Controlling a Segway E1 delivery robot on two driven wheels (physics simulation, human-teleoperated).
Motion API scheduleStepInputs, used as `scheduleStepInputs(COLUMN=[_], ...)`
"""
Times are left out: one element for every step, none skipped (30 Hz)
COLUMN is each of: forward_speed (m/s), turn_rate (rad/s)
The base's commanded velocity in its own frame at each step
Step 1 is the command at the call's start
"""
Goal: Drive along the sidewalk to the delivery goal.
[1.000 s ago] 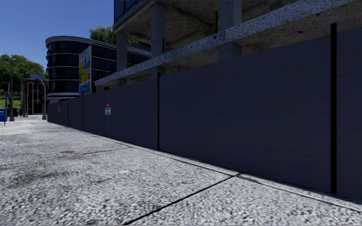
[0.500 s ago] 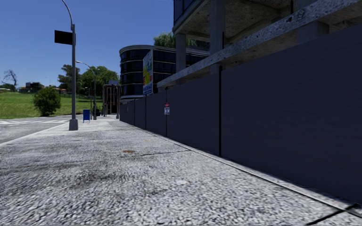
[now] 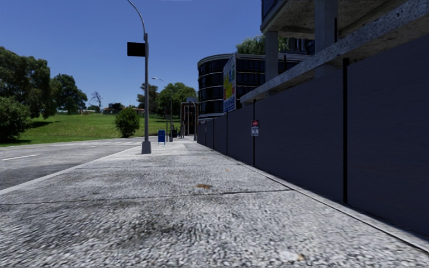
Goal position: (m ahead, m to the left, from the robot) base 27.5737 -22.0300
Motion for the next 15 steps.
scheduleStepInputs(forward_speed=[1.46,1.51,1.57,1.57,1.68,1.77,1.84,1.84,1.86,1.86,1.86,1.86,1.89,2.0,2.0], turn_rate=[0.51,0.5,0.5,0.5,0.49,0.47,0.44,0.44,0.42,0.4,0.37,0.37,0.34,0.3,0.3])
